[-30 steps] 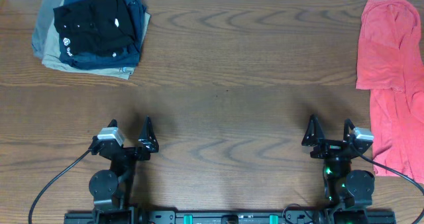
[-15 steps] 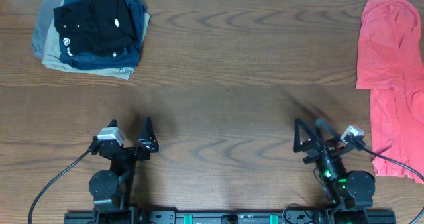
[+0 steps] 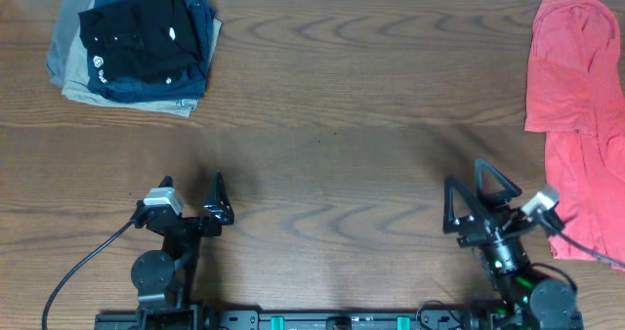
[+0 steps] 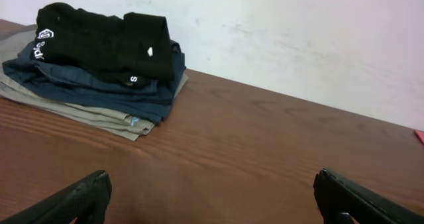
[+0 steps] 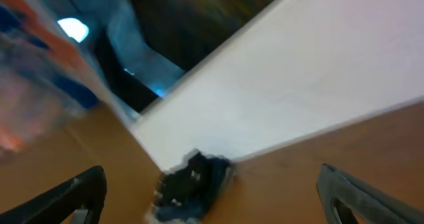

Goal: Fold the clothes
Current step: 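Reach the right gripper to the coral t-shirt and grasp its edge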

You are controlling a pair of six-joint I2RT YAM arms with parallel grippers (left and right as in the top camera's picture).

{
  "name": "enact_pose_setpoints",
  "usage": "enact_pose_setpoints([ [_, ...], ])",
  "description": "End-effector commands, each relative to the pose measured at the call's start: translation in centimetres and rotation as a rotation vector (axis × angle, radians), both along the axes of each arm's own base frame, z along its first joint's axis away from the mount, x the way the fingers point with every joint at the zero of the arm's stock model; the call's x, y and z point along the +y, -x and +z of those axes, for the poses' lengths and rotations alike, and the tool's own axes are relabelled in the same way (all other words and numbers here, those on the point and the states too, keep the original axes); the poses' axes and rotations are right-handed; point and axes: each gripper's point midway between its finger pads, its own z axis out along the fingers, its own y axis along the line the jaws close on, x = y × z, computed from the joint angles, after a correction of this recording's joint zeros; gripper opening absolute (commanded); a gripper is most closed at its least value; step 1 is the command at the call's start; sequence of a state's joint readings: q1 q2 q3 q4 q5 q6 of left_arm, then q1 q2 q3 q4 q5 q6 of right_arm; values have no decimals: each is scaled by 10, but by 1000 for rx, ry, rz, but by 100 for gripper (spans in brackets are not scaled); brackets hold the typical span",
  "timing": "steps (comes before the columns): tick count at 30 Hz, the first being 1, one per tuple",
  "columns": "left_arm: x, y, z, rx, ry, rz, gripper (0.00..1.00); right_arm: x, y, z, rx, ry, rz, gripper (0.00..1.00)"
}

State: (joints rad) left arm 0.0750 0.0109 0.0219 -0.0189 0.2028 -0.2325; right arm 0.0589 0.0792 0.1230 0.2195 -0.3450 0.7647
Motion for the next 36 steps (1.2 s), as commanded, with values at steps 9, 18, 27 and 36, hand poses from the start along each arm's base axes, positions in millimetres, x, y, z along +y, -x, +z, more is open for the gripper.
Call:
enact_pose_setpoints([
  [9, -1, 1, -15, 43, 3, -10, 98, -49, -91, 8, 375, 463, -333, 99],
  [18, -1, 1, -15, 43, 3, -10, 98, -124, -197, -29, 929, 763, -458, 99],
  [27, -1, 1, -15, 43, 3, -10, 98, -196, -242, -96, 1189, 927, -494, 99],
  [36, -1, 1, -15, 43, 3, -10, 98, -232, -240, -172, 1331, 891, -392, 94],
])
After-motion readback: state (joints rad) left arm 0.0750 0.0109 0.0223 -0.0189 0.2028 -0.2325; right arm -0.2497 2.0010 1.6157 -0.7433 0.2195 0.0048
